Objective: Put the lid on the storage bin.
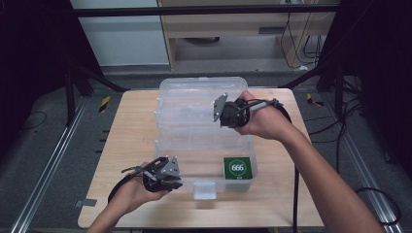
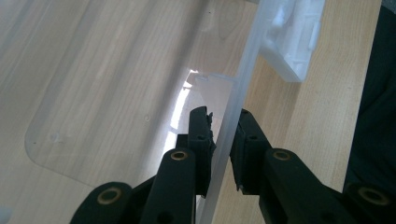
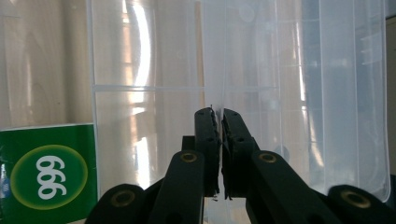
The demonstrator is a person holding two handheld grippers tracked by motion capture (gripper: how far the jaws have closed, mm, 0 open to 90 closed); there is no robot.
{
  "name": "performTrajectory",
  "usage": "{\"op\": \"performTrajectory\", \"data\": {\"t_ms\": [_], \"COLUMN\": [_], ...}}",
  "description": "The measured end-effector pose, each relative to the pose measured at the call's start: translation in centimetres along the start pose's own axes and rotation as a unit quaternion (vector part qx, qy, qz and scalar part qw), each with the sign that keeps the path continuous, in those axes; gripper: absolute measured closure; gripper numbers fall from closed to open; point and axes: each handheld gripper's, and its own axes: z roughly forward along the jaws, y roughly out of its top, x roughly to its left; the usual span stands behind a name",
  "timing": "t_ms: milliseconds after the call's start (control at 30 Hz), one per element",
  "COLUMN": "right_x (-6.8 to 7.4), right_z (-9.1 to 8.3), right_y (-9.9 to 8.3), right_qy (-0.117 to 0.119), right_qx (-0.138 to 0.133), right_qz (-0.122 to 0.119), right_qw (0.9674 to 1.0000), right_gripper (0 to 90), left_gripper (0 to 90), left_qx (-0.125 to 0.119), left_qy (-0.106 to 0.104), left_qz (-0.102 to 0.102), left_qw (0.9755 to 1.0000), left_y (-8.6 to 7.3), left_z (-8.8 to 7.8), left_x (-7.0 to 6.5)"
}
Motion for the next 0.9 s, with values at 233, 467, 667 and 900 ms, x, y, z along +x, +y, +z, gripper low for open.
{"op": "performTrajectory", "data": {"t_ms": [233, 467, 667, 900], "right_x": [-1.0, -0.1, 0.4, 1.5], "right_z": [0.5, 0.0, -0.3, -0.7], "right_y": [-0.1, 0.0, 0.0, -0.1], "right_qy": [-0.004, -0.015, -0.019, -0.028], "right_qx": [-0.003, -0.010, -0.016, -0.025], "right_qz": [0.011, 0.006, 0.003, -0.003], "right_qw": [0.9999, 0.9998, 0.9997, 0.9993], "right_gripper": [86.4, 86.8, 86.9, 86.8], "left_gripper": [79.0, 78.8, 78.7, 78.5], "left_qx": [-0.006, -0.008, -0.010, -0.013], "left_qy": [0.004, 0.003, 0.005, 0.006], "left_qz": [-0.003, -0.001, -0.002, -0.002], "left_qw": [1.0000, 1.0000, 0.9999, 0.9999], "left_y": [0.3, 0.3, 0.2, 0.2], "left_z": [0.4, 0.4, 0.4, 0.4], "left_x": [0.6, 0.6, 0.5, 0.5]}}
